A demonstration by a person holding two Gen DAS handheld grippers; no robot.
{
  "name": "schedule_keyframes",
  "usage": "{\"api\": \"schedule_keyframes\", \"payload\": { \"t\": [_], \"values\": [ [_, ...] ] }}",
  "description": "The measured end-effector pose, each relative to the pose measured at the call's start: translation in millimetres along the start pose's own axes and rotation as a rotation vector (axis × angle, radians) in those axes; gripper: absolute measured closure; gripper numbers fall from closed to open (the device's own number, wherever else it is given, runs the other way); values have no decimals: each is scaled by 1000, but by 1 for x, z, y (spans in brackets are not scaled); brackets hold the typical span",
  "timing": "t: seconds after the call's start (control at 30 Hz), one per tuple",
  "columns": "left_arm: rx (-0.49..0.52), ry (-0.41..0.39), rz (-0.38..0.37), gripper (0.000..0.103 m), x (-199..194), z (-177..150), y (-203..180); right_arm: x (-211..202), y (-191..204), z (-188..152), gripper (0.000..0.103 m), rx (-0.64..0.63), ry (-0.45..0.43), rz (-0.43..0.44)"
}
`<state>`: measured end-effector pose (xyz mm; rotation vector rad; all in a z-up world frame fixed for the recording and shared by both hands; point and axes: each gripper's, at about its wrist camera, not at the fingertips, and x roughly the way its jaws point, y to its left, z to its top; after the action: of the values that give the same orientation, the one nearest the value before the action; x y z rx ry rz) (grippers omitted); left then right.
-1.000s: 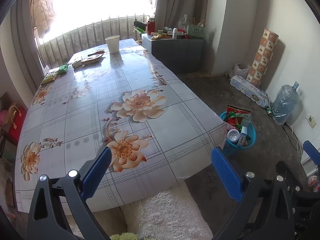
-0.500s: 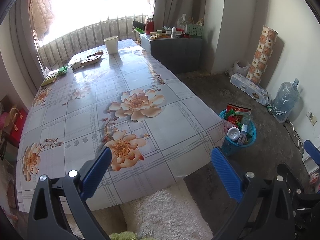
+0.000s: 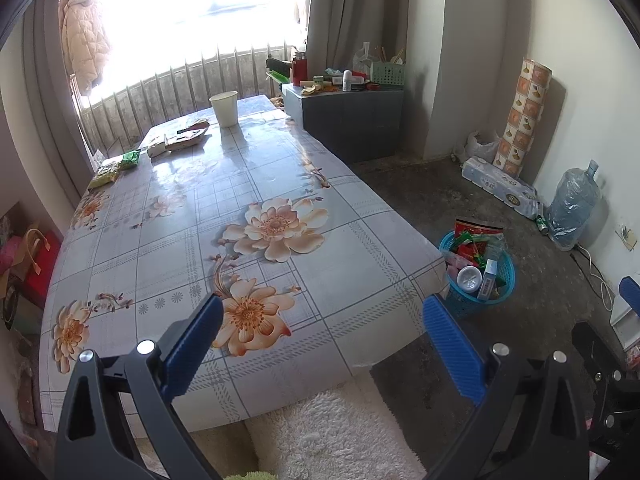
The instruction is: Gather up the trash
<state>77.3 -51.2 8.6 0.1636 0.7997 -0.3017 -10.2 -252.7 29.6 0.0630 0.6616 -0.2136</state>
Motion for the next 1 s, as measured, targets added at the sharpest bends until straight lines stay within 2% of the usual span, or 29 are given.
{"api": "schedule_keyframes", "payload": {
  "t": [0.57, 1.0],
  "values": [
    [-37, -28, -18, 5, -17, 7, 14, -22, 14, 22, 7, -11, 46, -30],
    [-60, -67, -9, 5, -28, 10, 28, -27, 26, 29, 7, -49, 38, -42]
  ]
}}
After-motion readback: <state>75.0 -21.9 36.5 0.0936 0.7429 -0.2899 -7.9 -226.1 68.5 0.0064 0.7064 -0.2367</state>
